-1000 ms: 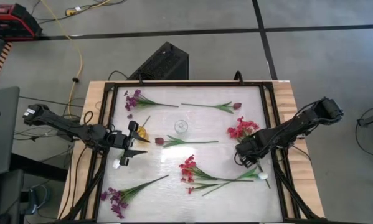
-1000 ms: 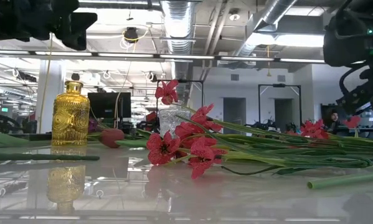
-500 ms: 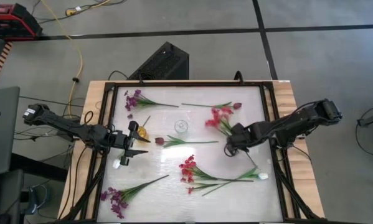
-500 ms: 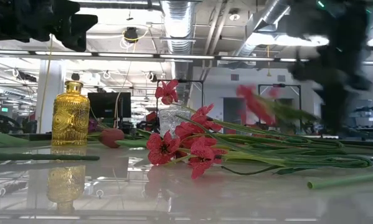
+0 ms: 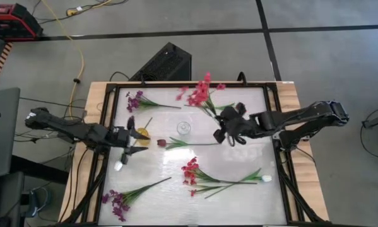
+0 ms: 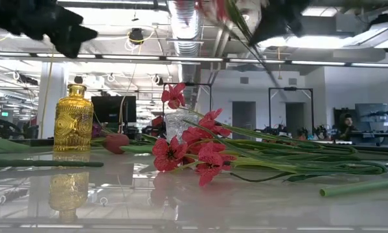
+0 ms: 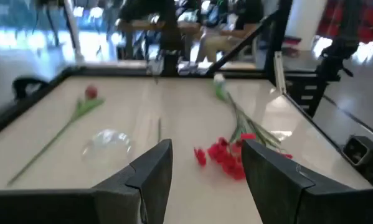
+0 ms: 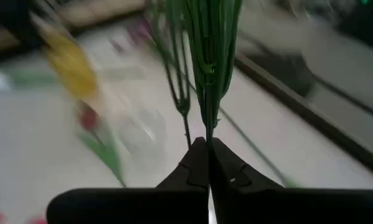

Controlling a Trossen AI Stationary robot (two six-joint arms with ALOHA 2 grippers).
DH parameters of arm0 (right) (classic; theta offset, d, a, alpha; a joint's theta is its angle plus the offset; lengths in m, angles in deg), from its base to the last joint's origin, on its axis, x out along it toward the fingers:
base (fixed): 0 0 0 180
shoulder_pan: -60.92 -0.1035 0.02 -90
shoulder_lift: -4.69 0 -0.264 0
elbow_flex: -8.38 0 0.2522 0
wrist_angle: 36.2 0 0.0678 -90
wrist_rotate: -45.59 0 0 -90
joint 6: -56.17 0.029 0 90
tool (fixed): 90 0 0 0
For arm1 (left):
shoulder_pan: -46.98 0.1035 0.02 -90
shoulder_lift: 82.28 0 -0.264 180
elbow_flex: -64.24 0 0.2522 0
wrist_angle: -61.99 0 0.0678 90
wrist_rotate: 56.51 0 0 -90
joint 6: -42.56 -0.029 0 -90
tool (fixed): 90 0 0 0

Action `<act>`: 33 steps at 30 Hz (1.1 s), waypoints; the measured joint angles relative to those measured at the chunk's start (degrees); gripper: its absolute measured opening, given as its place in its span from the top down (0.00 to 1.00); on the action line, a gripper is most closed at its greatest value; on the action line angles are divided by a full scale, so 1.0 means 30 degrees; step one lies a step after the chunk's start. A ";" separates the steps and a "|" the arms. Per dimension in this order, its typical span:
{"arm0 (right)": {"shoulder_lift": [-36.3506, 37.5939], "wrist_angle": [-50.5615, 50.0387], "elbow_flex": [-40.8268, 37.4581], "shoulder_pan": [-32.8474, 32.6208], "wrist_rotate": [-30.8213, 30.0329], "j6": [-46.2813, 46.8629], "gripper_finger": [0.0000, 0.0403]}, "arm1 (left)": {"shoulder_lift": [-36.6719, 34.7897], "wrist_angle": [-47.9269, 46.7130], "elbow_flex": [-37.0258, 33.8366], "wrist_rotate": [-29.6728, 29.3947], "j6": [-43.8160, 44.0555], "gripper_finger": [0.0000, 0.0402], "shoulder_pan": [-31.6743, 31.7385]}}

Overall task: Sort flowers into vase by color
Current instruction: Put the right red flower into the transparent vase

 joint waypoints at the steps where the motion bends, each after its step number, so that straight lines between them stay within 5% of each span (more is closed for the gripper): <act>1: 0.0171 0.1738 -0.0345 0.0164 0.0493 -0.1153 0.95 | -0.0390 -0.1405 0.0404 -0.0555 0.0628 0.55 -0.0058; 7: -0.0061 1.4140 -0.2739 0.1425 0.5001 -0.5785 0.95 | -0.1716 -0.0589 -0.0773 -0.3342 0.0130 0.55 -0.0741; 14: -0.3028 2.3406 -0.4959 0.2275 0.5307 -0.7544 0.95 | -0.1689 0.2070 -0.1512 -0.3430 -0.2137 0.55 -0.0742; 20: -0.5279 2.6561 -0.5059 0.2687 0.5300 -0.7583 0.95 | -0.1684 0.2001 -0.1593 -0.3450 -0.2061 0.55 -0.0742; 33: -0.5568 2.5152 -0.5044 0.2942 0.5300 -0.7010 0.95 | -0.1684 0.1627 -0.1593 -0.3423 -0.1627 0.55 -0.0747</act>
